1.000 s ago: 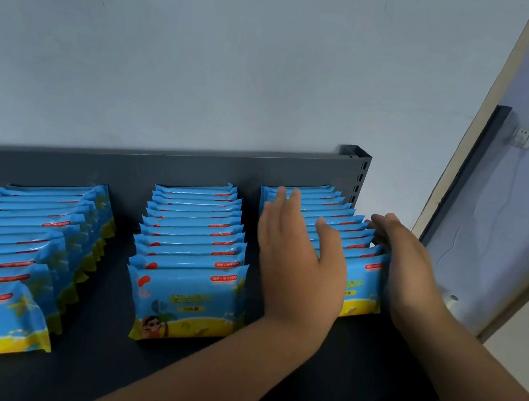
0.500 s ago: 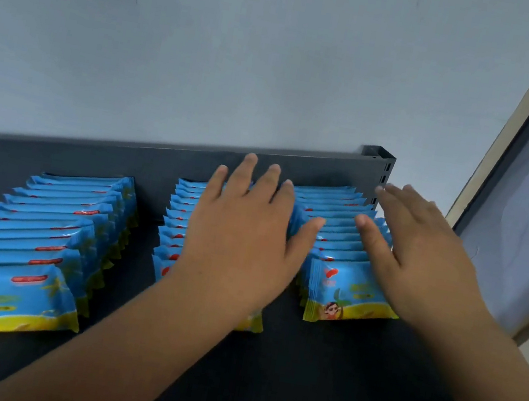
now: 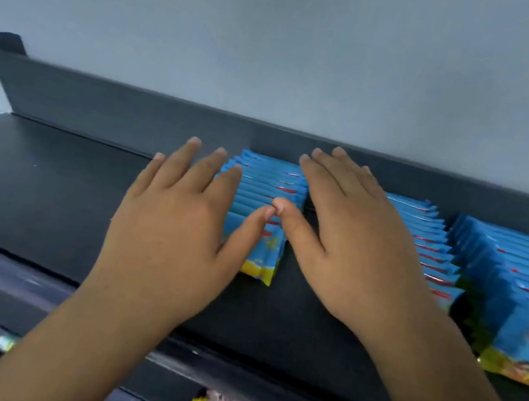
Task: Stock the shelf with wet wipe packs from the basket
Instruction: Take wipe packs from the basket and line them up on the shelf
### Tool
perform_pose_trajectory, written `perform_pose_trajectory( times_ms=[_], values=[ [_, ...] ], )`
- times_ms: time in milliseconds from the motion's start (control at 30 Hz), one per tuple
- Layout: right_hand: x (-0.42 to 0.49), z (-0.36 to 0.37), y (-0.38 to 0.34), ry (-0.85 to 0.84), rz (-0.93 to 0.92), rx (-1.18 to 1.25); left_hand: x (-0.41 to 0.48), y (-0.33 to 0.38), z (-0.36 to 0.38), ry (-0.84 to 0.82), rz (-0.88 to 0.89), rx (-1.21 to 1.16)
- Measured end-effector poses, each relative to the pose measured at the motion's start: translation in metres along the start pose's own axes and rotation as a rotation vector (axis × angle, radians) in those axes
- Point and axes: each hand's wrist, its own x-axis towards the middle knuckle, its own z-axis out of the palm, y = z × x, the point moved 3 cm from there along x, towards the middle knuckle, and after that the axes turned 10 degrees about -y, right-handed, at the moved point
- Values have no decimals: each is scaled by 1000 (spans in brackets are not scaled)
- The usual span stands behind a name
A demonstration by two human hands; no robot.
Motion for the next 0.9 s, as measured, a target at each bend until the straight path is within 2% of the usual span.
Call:
perform_pose_trajectory(
  times_ms=[333,533,700,900],
  values=[
    [52,67,-306,-70,-428,229,-169,-245,-71,-64,-445,142],
    [47,116,-475,-164,-637,344,-281,-359,-95,-134,-736,192],
    [40,153,-560,-280,-763,354,-342,-415,-95,-206,-913,206],
    [55,190,-617,-346,-856,373,-368,-460,-83,-210,-1021,187]
  ],
)
